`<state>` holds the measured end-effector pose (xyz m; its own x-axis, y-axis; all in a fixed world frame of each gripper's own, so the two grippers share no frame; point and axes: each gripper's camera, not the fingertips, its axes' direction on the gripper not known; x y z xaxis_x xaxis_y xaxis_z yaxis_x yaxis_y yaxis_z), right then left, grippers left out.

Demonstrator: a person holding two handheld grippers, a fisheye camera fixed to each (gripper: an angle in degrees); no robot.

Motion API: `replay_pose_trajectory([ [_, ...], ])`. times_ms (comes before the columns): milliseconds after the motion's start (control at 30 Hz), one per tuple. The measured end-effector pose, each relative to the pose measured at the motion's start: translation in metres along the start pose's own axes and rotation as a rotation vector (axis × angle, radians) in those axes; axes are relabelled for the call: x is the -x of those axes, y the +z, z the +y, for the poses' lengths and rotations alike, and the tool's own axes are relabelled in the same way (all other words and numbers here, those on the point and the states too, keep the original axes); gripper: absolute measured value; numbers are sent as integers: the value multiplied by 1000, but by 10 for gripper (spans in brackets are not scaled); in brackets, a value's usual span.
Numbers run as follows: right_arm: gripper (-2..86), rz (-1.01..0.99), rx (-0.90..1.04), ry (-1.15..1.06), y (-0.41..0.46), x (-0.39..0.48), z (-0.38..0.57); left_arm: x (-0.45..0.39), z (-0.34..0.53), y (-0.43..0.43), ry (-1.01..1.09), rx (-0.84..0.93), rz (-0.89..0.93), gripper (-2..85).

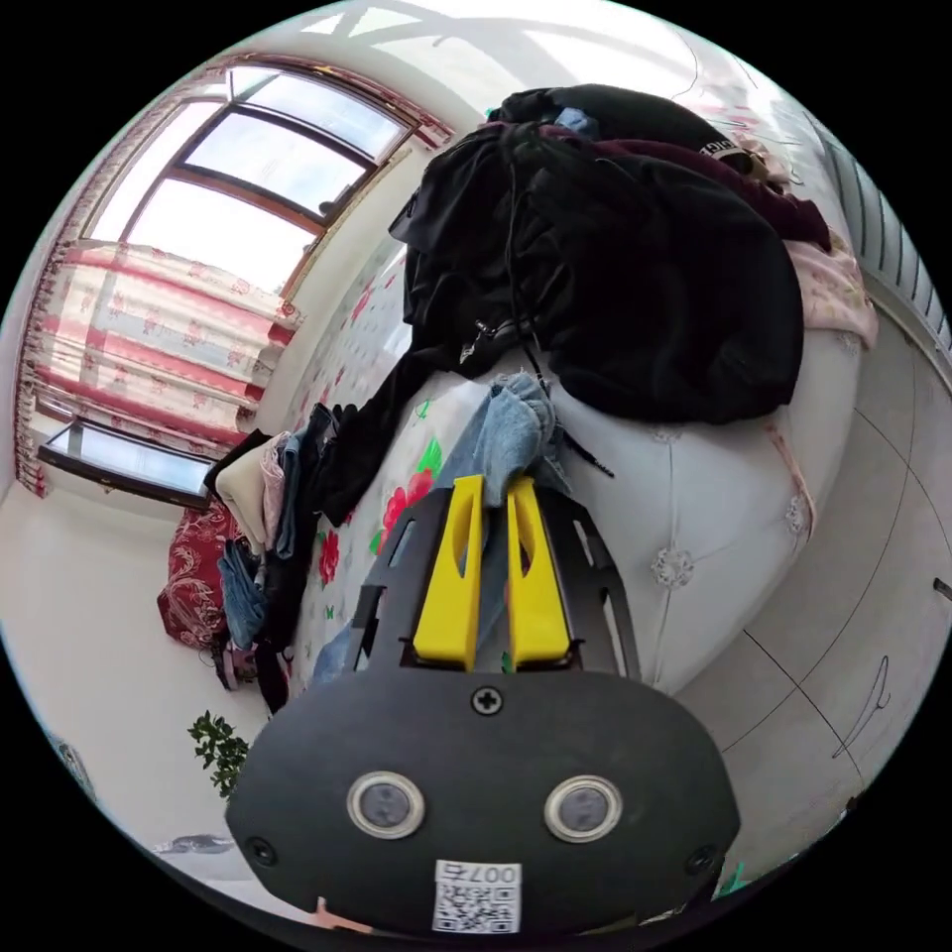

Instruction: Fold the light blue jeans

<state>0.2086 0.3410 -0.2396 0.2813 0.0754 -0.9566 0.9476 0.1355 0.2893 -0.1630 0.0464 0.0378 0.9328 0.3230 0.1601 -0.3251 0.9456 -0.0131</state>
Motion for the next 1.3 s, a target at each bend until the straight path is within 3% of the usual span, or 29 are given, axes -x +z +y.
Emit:
replay_pose_trajectory([
  [100, 38, 116, 38, -13, 3, 6, 10, 8, 8, -3, -22, -25, 25, -9],
  [267, 51, 79, 133, -163, 23, 50, 48, 29, 31, -27, -109, -133, 180, -9],
  [400, 54, 198, 194, -280, 51, 98, 70, 15, 27, -54, -26, -167, 171, -9],
  [633, 16, 317, 262, -133, 74, 118, 49, 5, 12, -95, 74, -250, 239, -9],
  [833, 1, 97, 137, -184, 25, 166, 34, -4, 4, -117, 142, -255, 249, -9],
  [933, 0, 89, 54, -338, -25, 203, 43, -3, 13, -126, 189, -224, 167, -9],
  [1000, 2, 210, 128, -441, -29, 218, 54, 7, 20, -101, 197, -128, 111, -9],
  [1133, 13, 453, 331, -185, 12, 191, 50, 44, 25, -21, -14, 65, 129, -9],
  [1233, 28, 387, 214, -184, -5, 226, 46, 53, 32, -13, -83, 34, 205, -9],
  [1300, 39, 285, 138, -346, -11, 289, 42, 52, 36, -30, -30, 7, 200, -9],
])
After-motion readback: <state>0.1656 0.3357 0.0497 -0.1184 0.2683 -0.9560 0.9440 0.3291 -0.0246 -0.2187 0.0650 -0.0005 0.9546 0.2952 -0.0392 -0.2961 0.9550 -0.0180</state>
